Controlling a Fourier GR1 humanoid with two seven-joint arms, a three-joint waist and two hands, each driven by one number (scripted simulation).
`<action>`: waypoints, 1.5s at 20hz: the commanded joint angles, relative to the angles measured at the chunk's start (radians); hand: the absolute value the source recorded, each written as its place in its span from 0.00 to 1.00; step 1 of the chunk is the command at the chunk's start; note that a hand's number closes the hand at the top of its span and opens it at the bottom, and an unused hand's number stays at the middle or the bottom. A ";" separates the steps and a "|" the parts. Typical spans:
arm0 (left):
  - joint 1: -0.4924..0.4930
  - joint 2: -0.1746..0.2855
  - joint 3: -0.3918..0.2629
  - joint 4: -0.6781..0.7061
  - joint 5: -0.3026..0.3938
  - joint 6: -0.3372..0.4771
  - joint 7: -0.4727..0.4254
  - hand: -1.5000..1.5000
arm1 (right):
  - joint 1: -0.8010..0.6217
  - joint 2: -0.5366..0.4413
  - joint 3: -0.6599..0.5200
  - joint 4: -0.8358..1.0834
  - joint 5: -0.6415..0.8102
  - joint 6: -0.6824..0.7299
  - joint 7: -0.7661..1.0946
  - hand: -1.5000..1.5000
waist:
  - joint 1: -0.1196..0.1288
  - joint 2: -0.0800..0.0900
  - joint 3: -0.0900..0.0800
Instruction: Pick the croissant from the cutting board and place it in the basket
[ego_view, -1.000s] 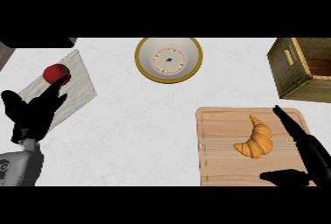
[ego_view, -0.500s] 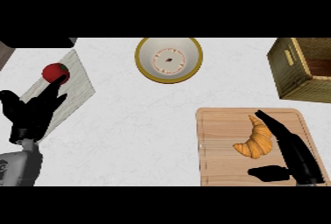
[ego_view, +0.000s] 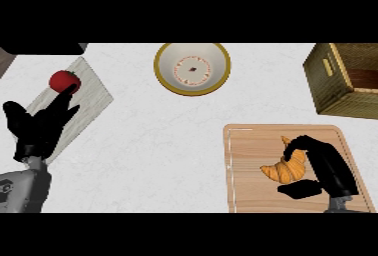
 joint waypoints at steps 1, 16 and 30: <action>0.052 0.007 0.006 -0.067 0.019 -0.019 0.044 0.50 | 0.030 0.061 0.078 -0.016 0.069 -0.020 0.064 1.00 | 0.005 0.008 0.014; 0.008 0.023 0.030 0.020 0.004 -0.014 -0.003 0.50 | 0.468 0.015 0.334 -0.724 -0.160 0.465 0.088 1.00 | -0.027 0.006 0.013; 0.022 0.012 0.023 -0.013 0.003 -0.010 0.002 0.50 | 0.398 0.171 0.221 -1.108 -0.349 0.418 0.305 1.00 | -0.021 0.009 0.011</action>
